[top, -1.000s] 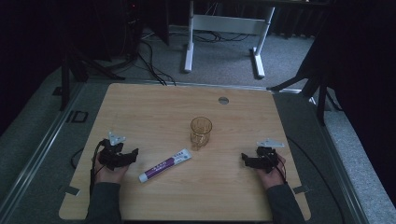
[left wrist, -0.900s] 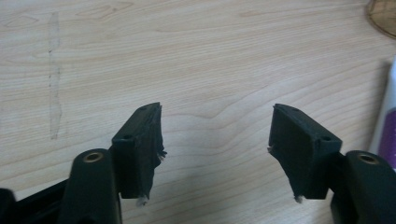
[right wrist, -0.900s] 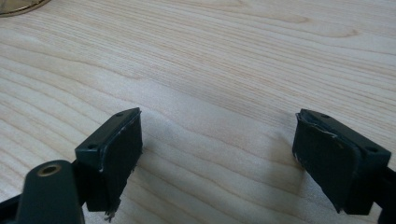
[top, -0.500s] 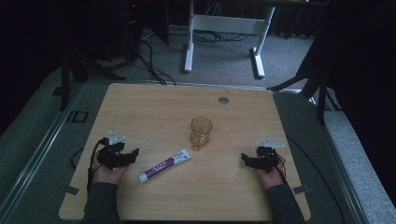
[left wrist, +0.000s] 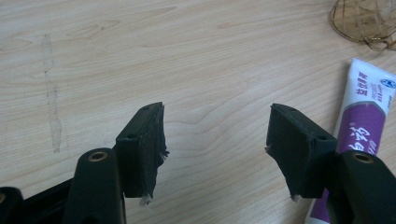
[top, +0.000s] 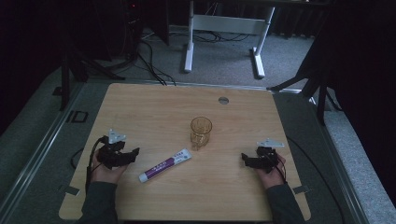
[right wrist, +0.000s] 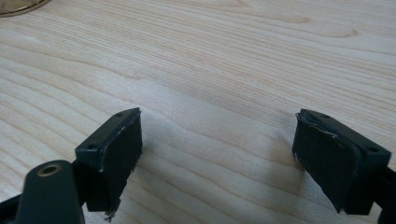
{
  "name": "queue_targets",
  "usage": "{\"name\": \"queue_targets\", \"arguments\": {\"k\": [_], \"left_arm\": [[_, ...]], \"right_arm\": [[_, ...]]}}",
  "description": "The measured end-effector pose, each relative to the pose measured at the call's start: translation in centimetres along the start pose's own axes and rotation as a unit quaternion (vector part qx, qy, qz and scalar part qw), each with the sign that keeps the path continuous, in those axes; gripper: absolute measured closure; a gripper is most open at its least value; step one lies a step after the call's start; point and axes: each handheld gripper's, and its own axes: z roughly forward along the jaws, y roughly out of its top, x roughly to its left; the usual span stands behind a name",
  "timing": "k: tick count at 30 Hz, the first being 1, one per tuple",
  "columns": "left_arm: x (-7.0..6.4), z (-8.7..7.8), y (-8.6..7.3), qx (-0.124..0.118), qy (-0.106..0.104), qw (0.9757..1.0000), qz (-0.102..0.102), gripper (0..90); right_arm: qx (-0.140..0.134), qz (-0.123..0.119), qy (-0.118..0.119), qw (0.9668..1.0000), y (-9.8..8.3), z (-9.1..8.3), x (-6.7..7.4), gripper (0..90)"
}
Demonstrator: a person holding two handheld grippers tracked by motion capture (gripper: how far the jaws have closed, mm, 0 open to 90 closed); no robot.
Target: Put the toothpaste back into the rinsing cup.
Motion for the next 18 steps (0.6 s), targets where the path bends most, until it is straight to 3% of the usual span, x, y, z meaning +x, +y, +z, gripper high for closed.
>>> {"name": "queue_targets", "arguments": {"k": [18], "left_arm": [[-0.42,-0.79,0.69,0.006,-0.005,0.9998,0.018,37.3]], "right_arm": [[0.0,0.0,0.0,1.0,0.0,0.0,0.0,15.7]]}}
